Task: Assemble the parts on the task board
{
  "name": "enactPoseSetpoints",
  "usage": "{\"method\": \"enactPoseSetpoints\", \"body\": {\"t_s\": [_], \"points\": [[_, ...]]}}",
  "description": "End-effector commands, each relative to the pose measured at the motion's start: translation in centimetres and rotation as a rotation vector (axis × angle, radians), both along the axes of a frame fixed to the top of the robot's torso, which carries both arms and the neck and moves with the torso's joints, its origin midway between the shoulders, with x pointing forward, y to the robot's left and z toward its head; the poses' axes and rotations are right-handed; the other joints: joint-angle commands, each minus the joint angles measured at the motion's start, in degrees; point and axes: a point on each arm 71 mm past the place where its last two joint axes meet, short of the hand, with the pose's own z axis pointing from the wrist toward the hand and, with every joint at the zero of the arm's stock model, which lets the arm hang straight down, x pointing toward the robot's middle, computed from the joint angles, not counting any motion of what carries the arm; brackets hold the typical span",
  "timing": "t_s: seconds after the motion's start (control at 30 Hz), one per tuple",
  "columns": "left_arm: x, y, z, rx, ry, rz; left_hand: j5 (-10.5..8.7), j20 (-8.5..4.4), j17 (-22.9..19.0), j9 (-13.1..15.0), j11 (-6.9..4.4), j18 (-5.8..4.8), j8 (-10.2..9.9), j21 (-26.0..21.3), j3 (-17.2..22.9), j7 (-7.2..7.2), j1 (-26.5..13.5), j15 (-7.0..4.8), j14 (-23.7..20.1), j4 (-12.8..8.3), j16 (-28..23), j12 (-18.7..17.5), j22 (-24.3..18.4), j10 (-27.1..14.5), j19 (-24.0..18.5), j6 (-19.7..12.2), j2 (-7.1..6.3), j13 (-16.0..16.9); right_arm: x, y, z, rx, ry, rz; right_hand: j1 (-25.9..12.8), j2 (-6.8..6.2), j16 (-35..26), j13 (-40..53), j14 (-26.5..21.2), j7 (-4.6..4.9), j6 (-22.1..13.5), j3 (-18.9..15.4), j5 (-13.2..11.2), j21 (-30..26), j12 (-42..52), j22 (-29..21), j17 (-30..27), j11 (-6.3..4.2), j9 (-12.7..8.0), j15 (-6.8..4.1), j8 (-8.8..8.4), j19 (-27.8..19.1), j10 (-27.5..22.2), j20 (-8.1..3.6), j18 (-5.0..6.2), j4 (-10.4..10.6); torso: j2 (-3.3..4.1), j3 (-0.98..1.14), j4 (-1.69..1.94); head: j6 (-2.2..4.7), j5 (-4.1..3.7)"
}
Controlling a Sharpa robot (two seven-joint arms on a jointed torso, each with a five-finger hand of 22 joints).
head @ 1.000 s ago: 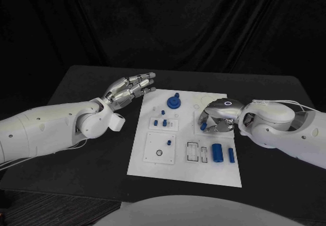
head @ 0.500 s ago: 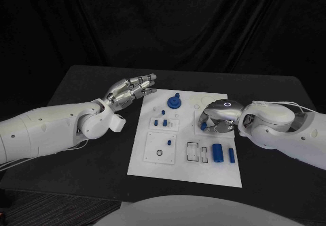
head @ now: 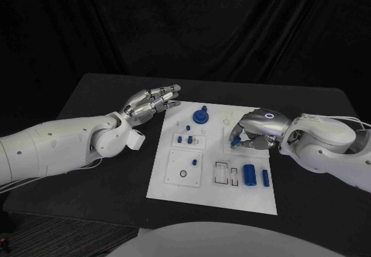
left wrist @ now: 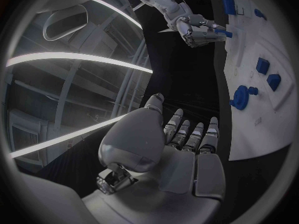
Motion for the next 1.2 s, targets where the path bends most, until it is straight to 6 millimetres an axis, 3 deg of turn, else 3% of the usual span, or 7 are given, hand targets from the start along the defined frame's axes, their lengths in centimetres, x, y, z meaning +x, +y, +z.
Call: {"method": "enactPoseSetpoints", "body": {"t_s": [0.03, 0.3, 0.5, 0.7, 0.87, 1.2], "points": [[-0.1, 0.0, 0.4, -0.052, -0.044, -0.004, 0.28, 0.12, 0.1, 0.1, 0.02, -1.09, 0.2, 0.2, 0.0, 0.25, 0.1, 0.37, 0.2, -0.3, 0.2, 0.1, 0.0, -0.3, 0.3, 0.2, 0.38, 0.1, 0.0, 0.2, 1.7, 0.044, -0.06, -0.004, 0.4, 0.19, 0.1, 0.0, 0.1, 0.0, 0.5, 0.4, -0.1, 0.4, 0.1, 5.4, 0.1, -0.77, 0.6, -0.49, 0.08, -0.1, 1.1, -0.23, -0.16, -0.1, 0.0, 0.01, 0.01, 0.0, 0.09], [-0.1, 0.0, 0.4, -0.051, -0.044, -0.004, 0.28, 0.12, 0.1, 0.1, 0.02, -1.09, 0.2, 0.2, 0.0, 0.25, 0.1, 0.37, 0.2, -0.3, 0.2, 0.1, 0.0, -0.3, 0.3, 0.2, 0.38, 0.1, -1.7, 2.9, 3.5, 0.036, -0.041, 0.075, 0.1, -0.17, -0.1, 0.0, 0.2, 0.02, 0.3, 0.5, -0.1, 0.4, -0.2, 5.4, -0.1, -0.74, 0.5, -0.47, -0.14, -0.2, 1.2, -0.26, -0.18, -0.1, 0.09, 0.06, 0.01, 0.0, -0.18], [0.0, 0.2, 0.3, -0.047, -0.042, 0.0, 0.43, 0.12, 0.1, 0.0, 0.07, -1.1, 0.2, 0.2, 0.1, 0.27, 0.2, 0.39, 0.1, -0.5, 0.2, 0.0, -0.1, -0.3, 0.3, 0.1, 0.42, 0.1, -3.4, 7.3, 2.2, 0.005, 0.039, 0.176, 0.3, -0.27, 1.2, 0.0, 0.9, 0.11, -0.2, 1.5, 0.0, 1.9, -0.6, 5.6, 1.5, -0.76, 0.4, -0.52, -0.8, 0.0, 1.6, -0.35, -0.35, -0.5, 0.01, 0.05, 0.05, 0.0, -0.62], [0.0, 0.3, 0.3, -0.044, -0.038, 0.0, 0.44, 0.12, 0.1, 0.0, 0.07, -1.11, 0.2, 0.2, 0.2, 0.27, 0.2, 0.39, 0.2, -0.5, 0.2, 0.1, -0.1, -0.3, 0.3, 0.1, 0.45, 0.1, -4.2, 11.3, 0.6, -0.031, 0.061, 0.253, 0.3, -0.34, 1.2, 0.0, 1.0, 0.15, -0.3, 1.8, 0.0, 1.7, -0.7, 5.5, 1.6, -0.75, 0.3, -0.53, -1.0, 0.0, 1.6, -0.37, -0.31, -0.7, 0.09, 0.03, 0.3, 0.0, 0.06], [0.1, 0.4, 0.2, -0.038, -0.033, 0.003, 0.45, 0.12, 0.1, 0.1, 0.07, -1.11, 0.2, 0.2, 0.2, 0.27, 0.2, 0.39, 0.1, -0.5, 0.2, 0.1, -0.1, -0.3, 0.3, 0.1, 0.48, 0.1, -4.0, 13.3, -0.3, -0.058, 0.07, 0.269, 0.1, -0.56, 1.5, 0.0, 1.0, 0.2, -0.3, 1.8, -0.1, 1.8, -0.8, 5.5, 1.9, -0.69, 0.3, -0.48, -1.1, -0.1, 1.6, -0.35, -0.34, -0.7, 0.08, 0.02, 0.11, 0.0, 0.41], [0.2, 0.3, 0.1, -0.036, -0.029, -0.001, 0.46, 0.12, 0.0, 0.0, 0.06, -1.12, 0.2, 0.2, 0.2, 0.26, 0.1, 0.39, 0.1, -0.5, 0.2, 0.0, -0.2, -0.3, 0.3, 0.1, 0.53, 0.1, -4.1, 15.1, -1.2, -0.05, 0.076, 0.292, 0.0, -0.77, 3.2, 0.1, 1.5, 0.18, -0.2, 2.1, 0.0, 3.6, -1.0, 5.9, 3.9, -0.68, 0.3, -0.46, -1.25, 0.2, 1.6, -0.34, -0.57, -0.9, 0.01, 0.12, 0.09, 0.0, 0.63]]}}
